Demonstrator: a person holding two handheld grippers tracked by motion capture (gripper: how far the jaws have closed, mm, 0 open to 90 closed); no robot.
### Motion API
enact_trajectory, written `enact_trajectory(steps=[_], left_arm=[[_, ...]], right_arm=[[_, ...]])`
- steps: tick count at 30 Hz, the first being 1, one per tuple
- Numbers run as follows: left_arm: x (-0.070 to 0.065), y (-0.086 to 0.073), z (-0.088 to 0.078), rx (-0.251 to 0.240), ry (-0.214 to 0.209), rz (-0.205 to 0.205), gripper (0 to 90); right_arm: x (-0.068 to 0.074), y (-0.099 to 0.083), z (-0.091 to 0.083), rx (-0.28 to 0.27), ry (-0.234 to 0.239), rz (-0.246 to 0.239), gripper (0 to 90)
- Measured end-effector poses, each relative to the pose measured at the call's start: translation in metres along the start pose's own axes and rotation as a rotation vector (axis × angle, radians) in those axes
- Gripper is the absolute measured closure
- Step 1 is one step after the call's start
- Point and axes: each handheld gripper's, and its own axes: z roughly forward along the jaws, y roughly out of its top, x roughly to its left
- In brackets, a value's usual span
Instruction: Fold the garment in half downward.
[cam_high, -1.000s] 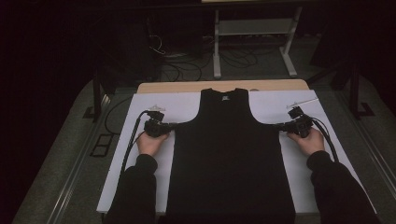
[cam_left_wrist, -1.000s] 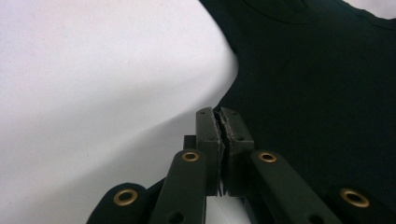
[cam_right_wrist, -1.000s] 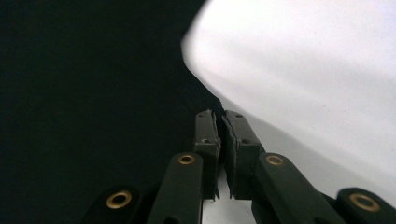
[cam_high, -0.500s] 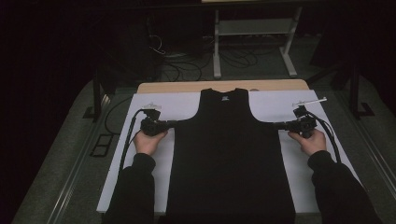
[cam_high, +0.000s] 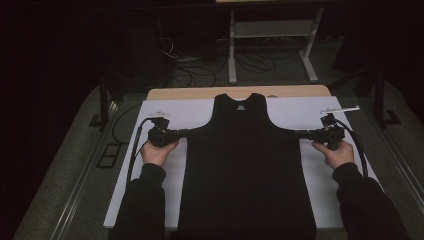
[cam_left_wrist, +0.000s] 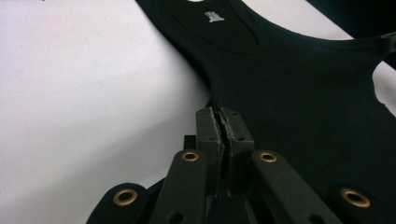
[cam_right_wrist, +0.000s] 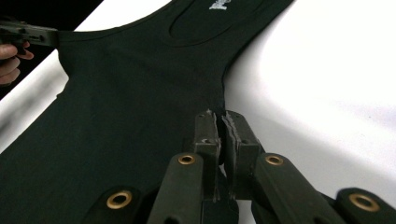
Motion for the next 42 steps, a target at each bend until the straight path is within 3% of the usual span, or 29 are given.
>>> enact_trajectory(steps=[7,20,28,42], left_arm=[[0.003,-0.005,-0.011,-0.014,-0.016,-0.029,86.2],[0.001,-0.011,-0.021,-0.021,-0.012,-0.031,86.2],[-0.004,-0.019,-0.03,-0.018,-0.007,-0.034,86.2],[-0.014,-0.029,-0.042,-0.017,-0.025,-0.036,86.1]], right_arm=[[0.003,-0.003,-0.009,-0.031,-0.001,-0.003,83.0],[0.003,-0.01,-0.021,-0.06,-0.028,0.005,83.2],[0.008,-0.017,-0.027,-0.067,-0.042,0.018,83.2],[0.017,-0.029,-0.037,-0.069,-0.023,0.018,83.2]])
